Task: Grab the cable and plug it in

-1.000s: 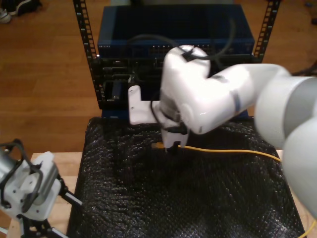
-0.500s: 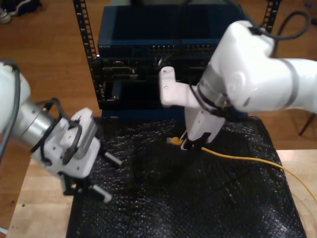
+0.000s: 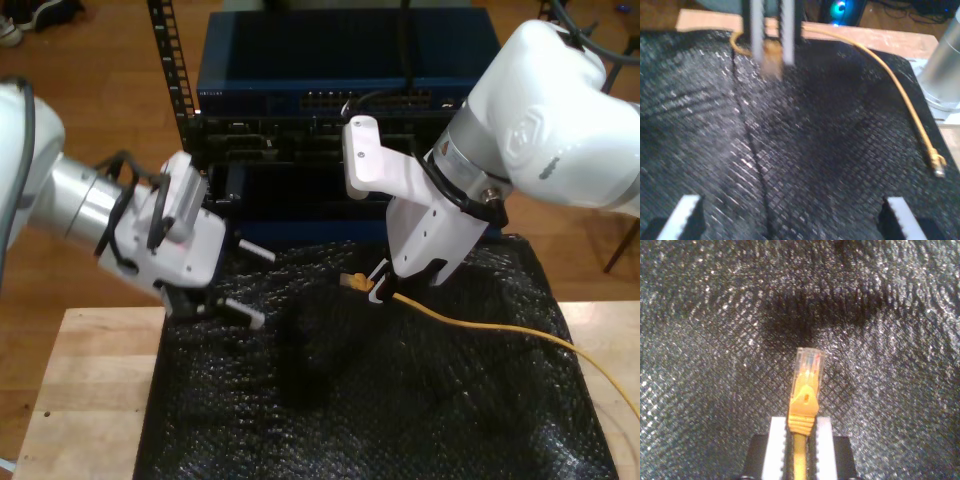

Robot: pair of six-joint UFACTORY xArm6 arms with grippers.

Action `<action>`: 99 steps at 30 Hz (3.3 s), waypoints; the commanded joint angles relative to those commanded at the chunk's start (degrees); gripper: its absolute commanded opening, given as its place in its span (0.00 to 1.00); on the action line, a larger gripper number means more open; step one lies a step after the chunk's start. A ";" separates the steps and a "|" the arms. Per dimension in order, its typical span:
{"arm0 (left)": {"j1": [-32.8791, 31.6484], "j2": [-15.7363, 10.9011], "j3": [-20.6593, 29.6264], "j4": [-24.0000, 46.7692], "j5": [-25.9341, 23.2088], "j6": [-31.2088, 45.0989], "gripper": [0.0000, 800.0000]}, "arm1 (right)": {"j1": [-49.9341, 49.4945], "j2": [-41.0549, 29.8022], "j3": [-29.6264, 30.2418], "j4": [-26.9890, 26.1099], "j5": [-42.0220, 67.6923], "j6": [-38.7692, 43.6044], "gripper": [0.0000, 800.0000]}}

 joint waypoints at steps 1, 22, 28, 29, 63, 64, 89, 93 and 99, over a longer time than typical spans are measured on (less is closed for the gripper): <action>-0.09 0.00 -0.09 0.00 0.00 0.00 1.00 | 0.00 -0.26 0.00 0.88 0.00 0.00 0.01; -1.23 -0.44 0.70 -4.04 2.29 0.44 0.99 | -0.35 -1.49 1.23 7.56 0.00 -1.85 0.01; -1.32 -0.53 2.11 -4.48 2.37 0.44 0.96 | 0.00 -1.49 1.67 7.74 0.00 -1.85 0.01; -1.32 -0.53 2.20 -4.48 2.37 0.44 0.93 | 0.00 -1.58 1.67 7.74 0.00 -1.85 0.01; -1.85 -1.14 3.60 -4.57 5.01 2.90 0.58 | 1.41 -1.41 2.02 7.74 -0.09 -3.69 0.01; -1.76 -1.14 3.60 -4.57 5.01 2.81 0.58 | 1.58 -1.41 2.02 7.74 -0.09 -3.69 0.01; -1.76 -1.85 5.01 -5.36 2.29 2.64 0.41 | 2.55 -1.49 2.02 7.74 -0.09 -3.78 0.01; -1.76 -2.46 5.36 -5.45 1.32 2.55 0.41 | 2.55 -1.49 2.02 7.74 -0.09 -3.78 0.01; -1.67 -2.73 5.45 -5.71 0.88 2.46 0.41 | 2.55 -1.49 2.02 7.74 -0.09 -3.78 0.01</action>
